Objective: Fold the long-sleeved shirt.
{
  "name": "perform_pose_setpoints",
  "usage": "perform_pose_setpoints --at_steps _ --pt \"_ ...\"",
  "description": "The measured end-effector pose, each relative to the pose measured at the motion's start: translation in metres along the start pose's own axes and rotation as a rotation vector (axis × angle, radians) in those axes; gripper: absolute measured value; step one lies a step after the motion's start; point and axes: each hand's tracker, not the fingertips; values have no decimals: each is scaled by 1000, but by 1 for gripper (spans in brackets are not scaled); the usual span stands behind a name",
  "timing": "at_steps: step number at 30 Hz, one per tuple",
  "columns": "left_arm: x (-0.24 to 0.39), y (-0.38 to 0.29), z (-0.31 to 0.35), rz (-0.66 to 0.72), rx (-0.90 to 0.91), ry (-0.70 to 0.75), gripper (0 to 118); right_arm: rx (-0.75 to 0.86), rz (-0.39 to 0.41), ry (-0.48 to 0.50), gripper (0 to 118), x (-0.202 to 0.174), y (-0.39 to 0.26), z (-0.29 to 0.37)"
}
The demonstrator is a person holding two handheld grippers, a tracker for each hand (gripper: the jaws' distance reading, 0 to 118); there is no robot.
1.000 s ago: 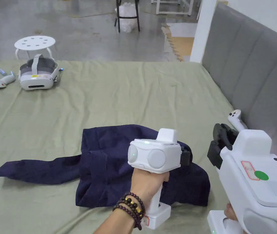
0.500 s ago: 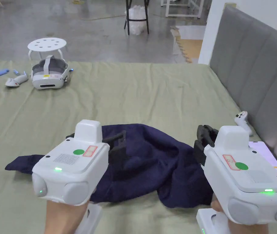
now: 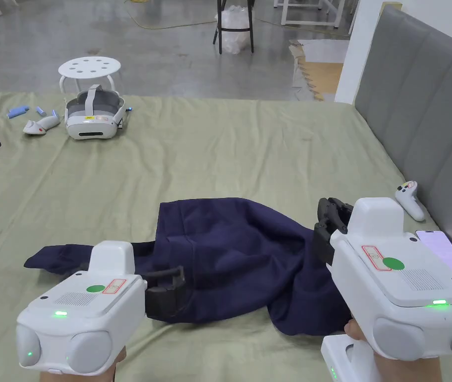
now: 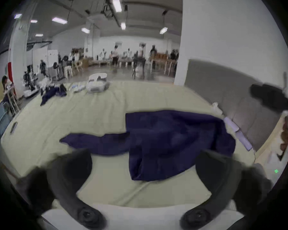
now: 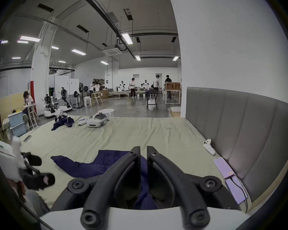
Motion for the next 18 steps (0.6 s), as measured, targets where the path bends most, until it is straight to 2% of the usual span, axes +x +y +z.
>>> perform_pose_setpoints --at_steps 2,6,10,11,13,16,17,18 --pt "-2 -14 -16 -1 -10 -19 102 -2 1 -12 6 5 -1 0" --pt "-16 -33 -97 23 -165 -11 98 -29 -20 -46 6 16 -5 -5" --pt "2 -45 -122 9 -248 -14 71 -68 -22 -71 6 30 -10 -9" --pt "6 -48 -125 -10 -262 -5 58 -82 -23 -79 6 35 -11 -13" --pt "14 -52 -122 -85 -247 -17 14 -117 -25 -95 6 46 -10 -27" --pt "21 -48 -102 -98 -244 -15 13 -210 -21 -78 8 69 -5 -60" --pt "18 -46 -95 -73 -248 -34 13 -231 -11 -70 19 76 -4 -73" --pt "12 -44 -87 -15 -239 -50 13 -251 0 -67 40 87 -6 -92"
